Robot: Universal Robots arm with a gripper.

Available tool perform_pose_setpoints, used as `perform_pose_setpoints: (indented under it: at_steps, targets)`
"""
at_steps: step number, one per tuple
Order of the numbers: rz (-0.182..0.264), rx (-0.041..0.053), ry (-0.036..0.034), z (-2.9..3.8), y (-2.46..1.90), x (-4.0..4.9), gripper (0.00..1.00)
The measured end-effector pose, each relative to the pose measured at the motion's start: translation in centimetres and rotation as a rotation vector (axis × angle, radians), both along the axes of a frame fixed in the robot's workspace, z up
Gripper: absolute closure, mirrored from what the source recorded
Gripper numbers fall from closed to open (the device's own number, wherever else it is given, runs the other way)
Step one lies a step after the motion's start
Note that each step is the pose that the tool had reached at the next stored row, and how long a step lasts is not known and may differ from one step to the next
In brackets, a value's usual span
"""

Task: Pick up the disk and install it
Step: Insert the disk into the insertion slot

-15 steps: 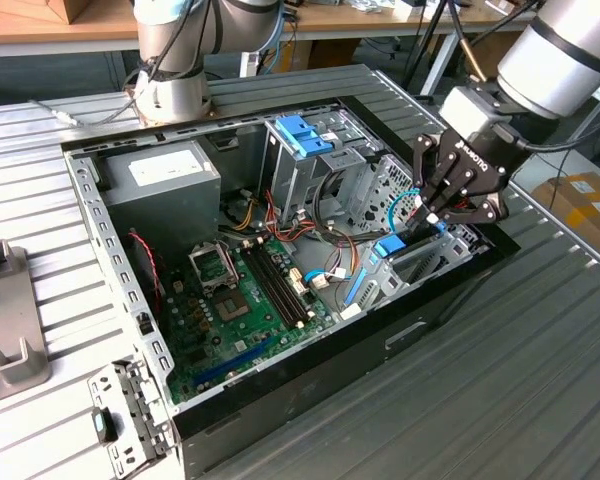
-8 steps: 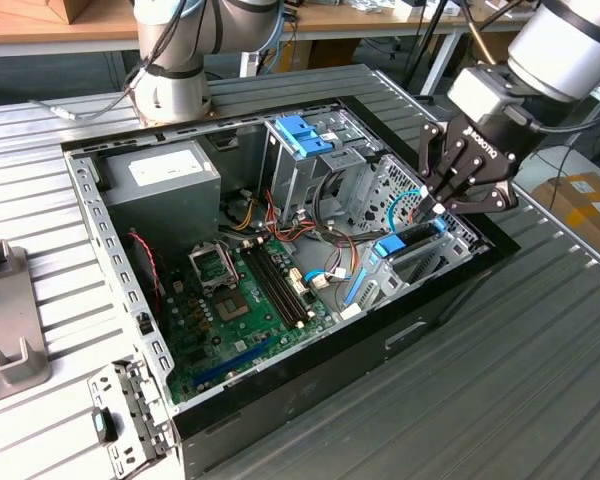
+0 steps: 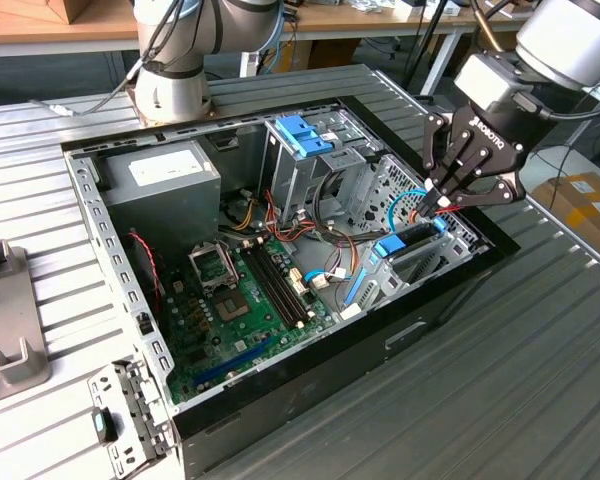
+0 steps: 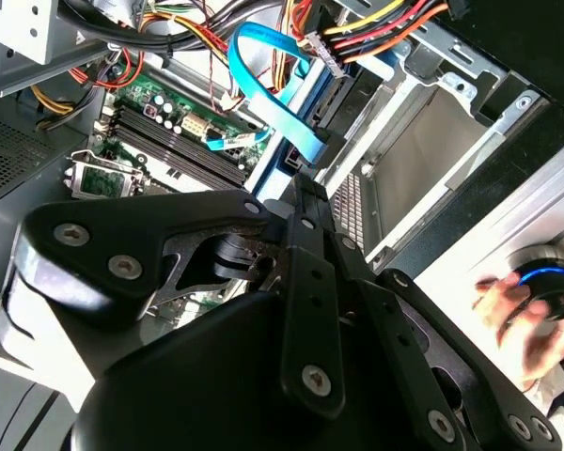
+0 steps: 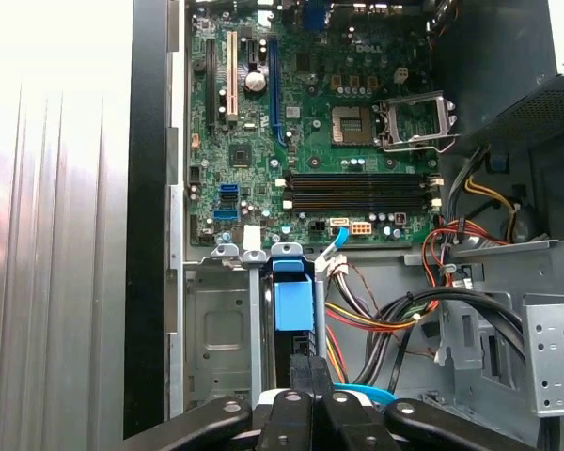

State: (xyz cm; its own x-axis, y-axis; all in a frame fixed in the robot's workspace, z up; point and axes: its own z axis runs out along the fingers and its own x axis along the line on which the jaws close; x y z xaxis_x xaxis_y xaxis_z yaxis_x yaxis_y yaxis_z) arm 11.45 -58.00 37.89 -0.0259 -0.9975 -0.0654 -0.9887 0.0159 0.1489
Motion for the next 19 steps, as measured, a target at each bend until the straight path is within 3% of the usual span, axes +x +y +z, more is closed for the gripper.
perform_pose_setpoints:
  at_steps: [6, 19]
  targets:
    - [0.000, -0.0001, 0.0000, -0.05, 0.00, 0.64, 0.90]
    - [0.000, -0.0001, 0.0001, -0.20, 0.00, 5.49, 0.90]
